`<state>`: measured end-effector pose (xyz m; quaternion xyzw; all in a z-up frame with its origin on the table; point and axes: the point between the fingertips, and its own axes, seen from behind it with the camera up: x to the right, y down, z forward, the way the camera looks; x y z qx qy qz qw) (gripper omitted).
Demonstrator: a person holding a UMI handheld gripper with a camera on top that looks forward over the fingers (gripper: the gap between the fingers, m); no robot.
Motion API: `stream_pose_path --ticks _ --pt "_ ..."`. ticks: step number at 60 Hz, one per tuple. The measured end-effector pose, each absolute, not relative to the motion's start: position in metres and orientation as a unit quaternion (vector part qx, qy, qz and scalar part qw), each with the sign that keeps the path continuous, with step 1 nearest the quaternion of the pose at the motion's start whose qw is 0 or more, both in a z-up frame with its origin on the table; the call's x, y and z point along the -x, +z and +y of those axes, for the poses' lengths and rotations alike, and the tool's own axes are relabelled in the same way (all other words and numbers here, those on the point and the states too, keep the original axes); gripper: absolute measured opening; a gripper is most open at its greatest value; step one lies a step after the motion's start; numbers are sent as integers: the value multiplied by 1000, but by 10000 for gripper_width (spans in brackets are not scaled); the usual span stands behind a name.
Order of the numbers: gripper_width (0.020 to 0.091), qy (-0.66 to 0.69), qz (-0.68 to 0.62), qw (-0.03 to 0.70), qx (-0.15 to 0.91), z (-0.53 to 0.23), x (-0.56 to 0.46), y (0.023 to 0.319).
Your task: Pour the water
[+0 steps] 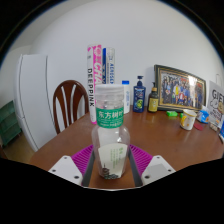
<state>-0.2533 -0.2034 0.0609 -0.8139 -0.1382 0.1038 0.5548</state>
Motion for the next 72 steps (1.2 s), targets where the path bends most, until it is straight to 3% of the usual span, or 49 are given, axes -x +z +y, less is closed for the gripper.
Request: stream_pose_path --ticks 2,13,19,28,37,48,57,72 --pt "547 111 -142 558 810 -202 259 61" --pt "465 110 -141 559 810 -196 261 62" --pt "432 116 -131 560 810 -190 261 79" --pt "432 163 -74 574 799 -165 258 136" --pt "431 265 44 576 772 -113 232 212" --pt "428 428 206 532 701 -34 186 267" --pt "429 552 353 447 609 29 127 269" --pt "428 658 503 315 463 94 54 223"
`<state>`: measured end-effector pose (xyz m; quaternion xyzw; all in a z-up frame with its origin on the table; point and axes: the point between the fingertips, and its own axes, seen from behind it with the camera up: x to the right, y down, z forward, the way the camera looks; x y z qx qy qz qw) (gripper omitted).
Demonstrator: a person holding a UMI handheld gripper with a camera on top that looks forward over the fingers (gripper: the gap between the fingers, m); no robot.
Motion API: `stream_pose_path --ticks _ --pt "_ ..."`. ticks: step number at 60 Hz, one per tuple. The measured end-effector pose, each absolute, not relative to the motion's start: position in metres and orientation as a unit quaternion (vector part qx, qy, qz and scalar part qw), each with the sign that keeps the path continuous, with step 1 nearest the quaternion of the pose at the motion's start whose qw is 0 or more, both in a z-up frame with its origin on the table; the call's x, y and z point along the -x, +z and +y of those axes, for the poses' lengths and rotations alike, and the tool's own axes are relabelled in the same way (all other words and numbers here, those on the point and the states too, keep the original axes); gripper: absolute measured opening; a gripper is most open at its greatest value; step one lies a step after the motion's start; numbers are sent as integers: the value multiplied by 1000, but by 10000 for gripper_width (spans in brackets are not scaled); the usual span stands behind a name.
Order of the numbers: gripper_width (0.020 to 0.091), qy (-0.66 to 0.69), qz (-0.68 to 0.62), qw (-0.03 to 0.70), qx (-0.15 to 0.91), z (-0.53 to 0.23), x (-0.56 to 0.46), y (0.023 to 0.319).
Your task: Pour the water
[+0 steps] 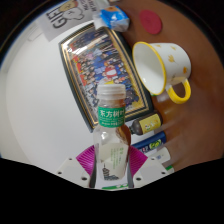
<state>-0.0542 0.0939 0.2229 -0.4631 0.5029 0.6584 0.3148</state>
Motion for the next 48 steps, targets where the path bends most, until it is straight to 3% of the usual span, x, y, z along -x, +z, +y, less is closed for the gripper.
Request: stream_pose_path --ticks 13,22,28,37,48 --pt "429 682 539 265 418 104 39 197" --pt "430 659 517 275 472 103 44 192" --pt "428 603 457 335 562 99 39 196" --pt "429 448 297 480 693 96 -6 223" --pt "429 212 127 617 747 103 -107 253"
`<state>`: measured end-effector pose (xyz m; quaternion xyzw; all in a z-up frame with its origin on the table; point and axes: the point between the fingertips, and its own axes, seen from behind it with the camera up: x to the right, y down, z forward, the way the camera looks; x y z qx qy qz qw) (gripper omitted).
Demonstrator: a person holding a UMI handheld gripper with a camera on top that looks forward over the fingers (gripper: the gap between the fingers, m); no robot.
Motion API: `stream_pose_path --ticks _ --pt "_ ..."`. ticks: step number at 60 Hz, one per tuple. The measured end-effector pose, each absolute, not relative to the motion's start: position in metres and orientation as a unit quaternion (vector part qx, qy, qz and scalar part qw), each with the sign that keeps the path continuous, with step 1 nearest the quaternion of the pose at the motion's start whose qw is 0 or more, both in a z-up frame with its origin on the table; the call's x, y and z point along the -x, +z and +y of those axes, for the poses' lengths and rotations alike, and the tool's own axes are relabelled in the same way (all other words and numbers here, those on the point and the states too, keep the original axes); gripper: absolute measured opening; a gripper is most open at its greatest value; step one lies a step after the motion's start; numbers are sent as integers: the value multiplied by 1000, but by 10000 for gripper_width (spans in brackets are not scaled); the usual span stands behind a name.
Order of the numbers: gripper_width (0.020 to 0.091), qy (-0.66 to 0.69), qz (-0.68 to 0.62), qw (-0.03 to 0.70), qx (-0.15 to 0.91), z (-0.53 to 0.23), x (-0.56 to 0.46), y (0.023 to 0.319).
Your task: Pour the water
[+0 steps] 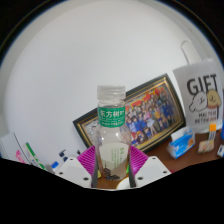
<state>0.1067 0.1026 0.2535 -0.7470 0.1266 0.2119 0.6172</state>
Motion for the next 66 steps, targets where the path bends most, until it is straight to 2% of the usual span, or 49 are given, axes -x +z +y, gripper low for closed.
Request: stream_pose_path --ticks 6,17,27,36,39,48,50,54,57,62,66 --pt "430 107 77 637 760 110 -163 240" --pt "429 -16 -1 603 797 121 -215 159" --pt "430 -3 -21 579 815 121 -214 95" --pt "439 -5 -24 565 825 120 -216 59" --pt "452 3 -14 577 817 121 -216 59" --pt "567 15 -1 575 818 119 -216 58" --pt "641 18 -1 563 826 115 -214 54" --pt "870 17 2 548 836 106 -214 53" --pt "826 9 6 538 843 98 -216 53" --pt "866 -7 13 522 853 80 -219 55" --pt "857 -14 16 514 857 63 -218 61"
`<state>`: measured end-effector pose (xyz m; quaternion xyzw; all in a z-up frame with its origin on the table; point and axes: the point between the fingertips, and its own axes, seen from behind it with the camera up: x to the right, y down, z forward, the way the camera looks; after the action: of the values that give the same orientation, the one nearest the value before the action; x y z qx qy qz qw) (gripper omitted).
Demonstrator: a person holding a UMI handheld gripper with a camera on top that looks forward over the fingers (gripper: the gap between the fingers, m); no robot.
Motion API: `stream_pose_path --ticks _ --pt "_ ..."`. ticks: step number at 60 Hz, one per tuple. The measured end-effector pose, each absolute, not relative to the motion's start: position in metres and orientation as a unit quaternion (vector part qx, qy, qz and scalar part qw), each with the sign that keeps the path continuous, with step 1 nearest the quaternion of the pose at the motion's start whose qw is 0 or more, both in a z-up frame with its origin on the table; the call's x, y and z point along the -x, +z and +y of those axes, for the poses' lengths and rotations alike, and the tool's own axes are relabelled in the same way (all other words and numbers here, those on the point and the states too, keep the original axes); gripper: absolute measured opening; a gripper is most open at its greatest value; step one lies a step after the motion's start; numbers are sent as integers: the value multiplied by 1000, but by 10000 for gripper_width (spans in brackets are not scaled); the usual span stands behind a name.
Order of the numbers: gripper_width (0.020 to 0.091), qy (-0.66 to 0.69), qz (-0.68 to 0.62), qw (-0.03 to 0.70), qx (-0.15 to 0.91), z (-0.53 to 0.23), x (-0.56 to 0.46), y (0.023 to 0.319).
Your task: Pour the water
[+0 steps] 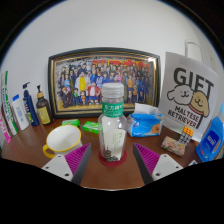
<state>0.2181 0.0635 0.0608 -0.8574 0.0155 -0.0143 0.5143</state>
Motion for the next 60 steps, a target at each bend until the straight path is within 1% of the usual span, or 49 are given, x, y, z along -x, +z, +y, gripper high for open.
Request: stream_pose_path --ticks 9,27,40,49,60 --pt "858 -32 14 493 870 8 -208 82" --pt "854 -45 24 476 878 -136 -159 156" --pt "855 -45 37 478 876 -216 -129 196" --pt "855 -61 34 482 873 -244 -122 212" --pt "854 -63 43 483 872 -264 -124 216"
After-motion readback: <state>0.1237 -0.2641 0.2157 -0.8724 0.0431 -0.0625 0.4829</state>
